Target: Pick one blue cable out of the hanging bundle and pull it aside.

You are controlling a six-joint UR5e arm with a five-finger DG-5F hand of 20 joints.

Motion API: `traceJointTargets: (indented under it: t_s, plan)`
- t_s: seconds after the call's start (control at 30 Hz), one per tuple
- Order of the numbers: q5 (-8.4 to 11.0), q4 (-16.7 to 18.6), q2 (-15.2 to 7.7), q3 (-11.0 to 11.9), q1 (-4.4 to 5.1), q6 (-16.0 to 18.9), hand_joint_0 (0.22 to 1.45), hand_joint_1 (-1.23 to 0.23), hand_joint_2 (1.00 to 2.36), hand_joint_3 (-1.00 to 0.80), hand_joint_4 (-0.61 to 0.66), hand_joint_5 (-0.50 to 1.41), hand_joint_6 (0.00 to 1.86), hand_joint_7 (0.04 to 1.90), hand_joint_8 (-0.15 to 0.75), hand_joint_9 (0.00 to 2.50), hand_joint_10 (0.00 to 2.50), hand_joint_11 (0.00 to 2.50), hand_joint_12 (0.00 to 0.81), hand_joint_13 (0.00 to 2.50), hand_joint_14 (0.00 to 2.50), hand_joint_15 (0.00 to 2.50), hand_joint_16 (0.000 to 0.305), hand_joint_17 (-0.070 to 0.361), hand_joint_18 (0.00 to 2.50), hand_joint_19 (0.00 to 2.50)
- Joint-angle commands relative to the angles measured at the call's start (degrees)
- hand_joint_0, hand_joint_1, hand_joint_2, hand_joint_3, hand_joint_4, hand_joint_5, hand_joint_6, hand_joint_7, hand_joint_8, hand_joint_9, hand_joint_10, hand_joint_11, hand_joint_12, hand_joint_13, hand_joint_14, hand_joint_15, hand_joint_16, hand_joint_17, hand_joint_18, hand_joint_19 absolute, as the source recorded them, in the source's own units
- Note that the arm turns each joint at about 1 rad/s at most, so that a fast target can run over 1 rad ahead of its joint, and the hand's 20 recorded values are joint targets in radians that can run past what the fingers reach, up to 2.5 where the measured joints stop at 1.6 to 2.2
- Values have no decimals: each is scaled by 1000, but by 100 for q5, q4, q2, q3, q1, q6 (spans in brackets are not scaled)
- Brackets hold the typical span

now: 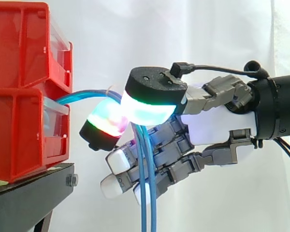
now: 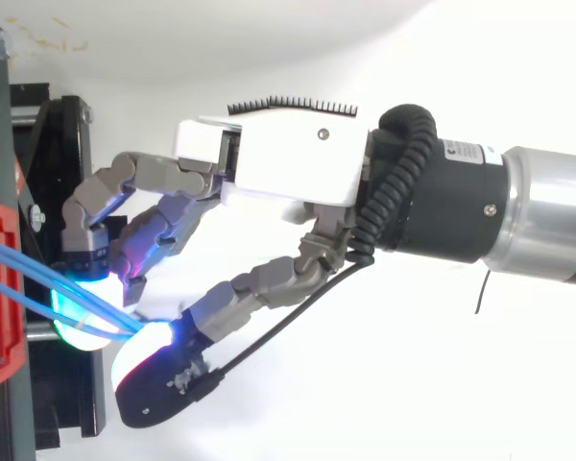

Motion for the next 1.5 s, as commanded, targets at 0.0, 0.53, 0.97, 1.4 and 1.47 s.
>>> traceJointTargets:
  t_s: [0.0, 0.53, 0.97, 1.4, 1.47]
  plan:
    - [-34, -5, 7, 0, -6, 1, 471, -948, 1000, -500, 21, -152, 911, 868, 311, 1011, 16, 466, 380, 761, 13, 356, 49, 110, 784, 501]
    - [-60, -5, -2, 0, -24, 1, 586, -743, 1018, -224, 31, -131, 885, 971, 317, 1056, 17, 520, 372, 793, 15, 402, 46, 104, 767, 589]
    - [-60, -14, 16, 0, -41, 1, 797, -917, 1000, -500, -322, -176, 940, 1024, 203, 1000, 16, 521, 329, 774, 15, 386, 41, 91, 794, 539]
    - [-122, -49, 16, 0, -59, 1, 554, -1022, 1000, -500, -107, -183, 928, 857, 194, 953, 18, 535, 336, 777, 17, 413, 41, 93, 792, 557]
    - [-131, -66, 16, 0, -59, 1, 486, -972, 1000, -500, -73, -183, 931, 812, 221, 957, 15, 540, 360, 790, 15, 422, 46, 104, 814, 565]
